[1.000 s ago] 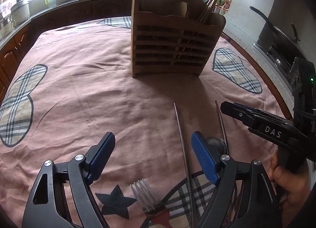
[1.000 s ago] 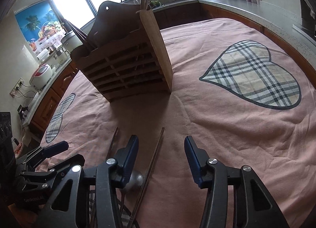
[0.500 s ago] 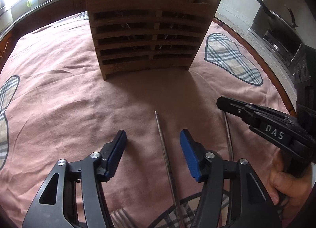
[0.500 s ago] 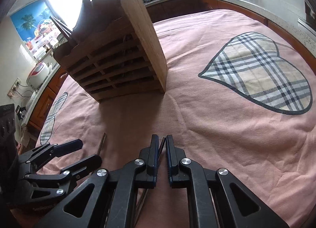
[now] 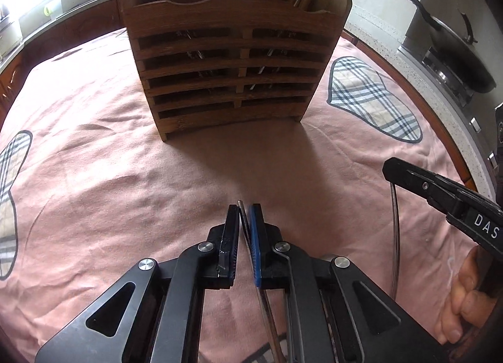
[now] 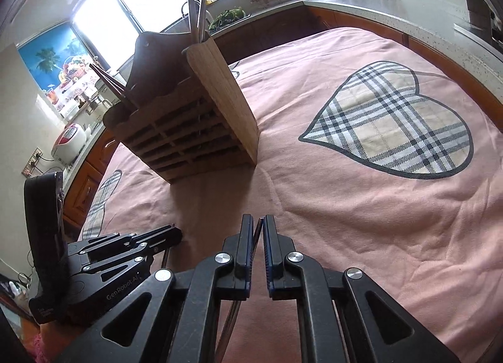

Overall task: Organize utensils
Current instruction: 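Close the left gripper on a metal chopstick while the right gripper grasps a chopstick, then carry the left gripper's chopstick to the holder while the right gripper carries its chopstick, then insert the left gripper's chopstick into the holder while the right gripper inserts its chopstick, then open the left gripper while the right gripper opens above the holder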

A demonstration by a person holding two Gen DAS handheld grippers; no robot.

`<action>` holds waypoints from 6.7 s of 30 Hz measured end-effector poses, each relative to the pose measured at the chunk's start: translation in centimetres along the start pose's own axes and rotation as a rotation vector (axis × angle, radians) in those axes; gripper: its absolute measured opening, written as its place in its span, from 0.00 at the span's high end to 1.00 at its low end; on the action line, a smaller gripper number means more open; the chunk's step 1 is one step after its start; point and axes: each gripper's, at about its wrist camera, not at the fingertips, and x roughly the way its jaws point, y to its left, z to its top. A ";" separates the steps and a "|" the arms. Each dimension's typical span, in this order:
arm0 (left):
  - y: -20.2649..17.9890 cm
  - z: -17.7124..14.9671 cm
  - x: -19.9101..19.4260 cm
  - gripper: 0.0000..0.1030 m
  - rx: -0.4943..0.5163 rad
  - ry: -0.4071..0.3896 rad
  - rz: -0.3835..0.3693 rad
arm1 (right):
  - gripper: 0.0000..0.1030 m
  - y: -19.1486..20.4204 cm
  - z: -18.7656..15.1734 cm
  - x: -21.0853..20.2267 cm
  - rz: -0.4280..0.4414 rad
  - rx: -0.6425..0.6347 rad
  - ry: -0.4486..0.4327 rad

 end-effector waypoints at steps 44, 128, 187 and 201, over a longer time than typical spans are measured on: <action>1.0 -7.2 -19.4 0.95 -0.115 -0.361 -0.092 | 0.97 7.7 -2.5 -12.1 0.123 -0.159 -0.217; 8.9 9.6 -25.1 0.97 -0.229 -0.805 -0.064 | 0.97 10.2 15.0 -15.4 0.050 -0.231 -0.630; 8.8 13.0 -10.7 0.96 -0.255 -0.597 -0.025 | 0.96 5.8 15.5 -3.3 0.027 -0.102 -0.426; 8.5 12.8 -11.2 0.57 -0.250 -0.589 0.000 | 0.68 5.3 15.1 -3.8 0.057 -0.079 -0.450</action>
